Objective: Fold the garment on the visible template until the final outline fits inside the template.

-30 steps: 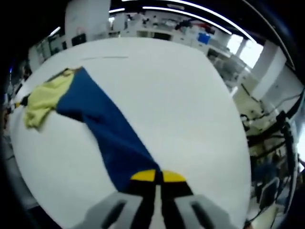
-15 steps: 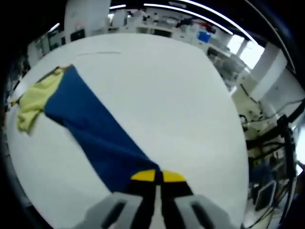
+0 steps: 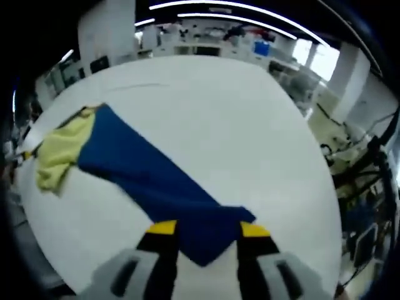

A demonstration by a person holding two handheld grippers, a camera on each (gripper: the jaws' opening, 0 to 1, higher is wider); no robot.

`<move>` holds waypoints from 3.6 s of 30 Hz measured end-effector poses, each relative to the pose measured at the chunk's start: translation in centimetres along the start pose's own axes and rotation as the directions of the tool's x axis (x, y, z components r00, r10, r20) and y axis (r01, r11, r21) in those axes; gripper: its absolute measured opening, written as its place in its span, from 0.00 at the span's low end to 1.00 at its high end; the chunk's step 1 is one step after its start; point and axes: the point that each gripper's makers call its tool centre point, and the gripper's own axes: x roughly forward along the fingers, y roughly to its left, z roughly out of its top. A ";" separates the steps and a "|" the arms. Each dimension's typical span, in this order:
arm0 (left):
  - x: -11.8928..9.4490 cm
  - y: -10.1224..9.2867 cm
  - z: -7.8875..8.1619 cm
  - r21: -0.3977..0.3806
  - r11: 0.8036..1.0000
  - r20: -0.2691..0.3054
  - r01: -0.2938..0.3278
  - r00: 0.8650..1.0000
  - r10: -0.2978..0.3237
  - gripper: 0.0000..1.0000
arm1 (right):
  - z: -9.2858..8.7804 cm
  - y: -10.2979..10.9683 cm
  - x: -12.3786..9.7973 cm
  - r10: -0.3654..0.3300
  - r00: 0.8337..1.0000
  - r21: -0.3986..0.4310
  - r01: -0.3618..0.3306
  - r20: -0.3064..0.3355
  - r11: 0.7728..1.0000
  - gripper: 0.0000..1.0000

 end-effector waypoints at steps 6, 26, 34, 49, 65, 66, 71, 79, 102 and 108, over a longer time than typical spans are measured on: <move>-0.6 -2.4 0.6 0.036 0.995 0.030 0.091 0.995 -0.093 0.56 | -0.3 3.0 -0.3 0.056 0.998 -0.023 -0.056 0.007 0.998 0.31; -5.0 -10.8 1.2 0.150 0.917 0.058 0.370 0.922 -0.382 0.75 | -1.3 4.5 1.9 0.109 0.994 -0.066 -0.109 -0.003 0.992 0.16; -5.9 -12.0 1.6 0.180 0.891 0.060 0.416 0.900 -0.432 0.74 | -1.4 3.8 2.1 0.073 0.997 -0.091 -0.072 0.002 0.993 0.02; -6.7 -13.3 1.0 0.215 0.867 0.040 0.450 0.883 -0.468 0.75 | -2.6 2.9 0.5 0.077 0.996 -0.165 -0.083 -0.039 0.983 0.00; -7.5 -15.6 0.4 0.225 0.836 0.009 0.500 0.857 -0.515 0.75 | 0.9 8.4 -0.5 0.280 0.955 -0.051 -0.276 0.101 0.960 0.36; -7.5 -15.8 0.4 0.224 0.835 0.010 0.503 0.855 -0.518 0.74 | 1.3 9.1 -0.6 0.307 0.945 -0.050 -0.303 0.114 0.952 0.37; -7.4 -17.4 0.7 0.250 0.817 0.006 0.520 0.843 -0.538 0.69 | 3.2 13.5 -1.6 0.420 0.893 -0.086 -0.411 0.160 0.908 0.46; -6.7 -19.8 1.7 0.255 0.782 0.009 0.569 0.807 -0.590 0.57 | 4.1 19.2 -2.1 0.551 0.820 -0.198 -0.520 0.156 0.831 0.55; -3.7 -24.3 -1.7 0.275 0.666 -0.139 0.693 0.714 -0.686 0.40 | 2.1 28.7 0.7 0.642 0.767 -0.348 -0.597 0.018 0.723 0.47; -2.9 -25.2 -2.1 0.263 0.658 -0.141 0.705 0.703 -0.697 0.32 | 2.0 29.5 1.5 0.640 0.768 -0.353 -0.592 0.027 0.725 0.36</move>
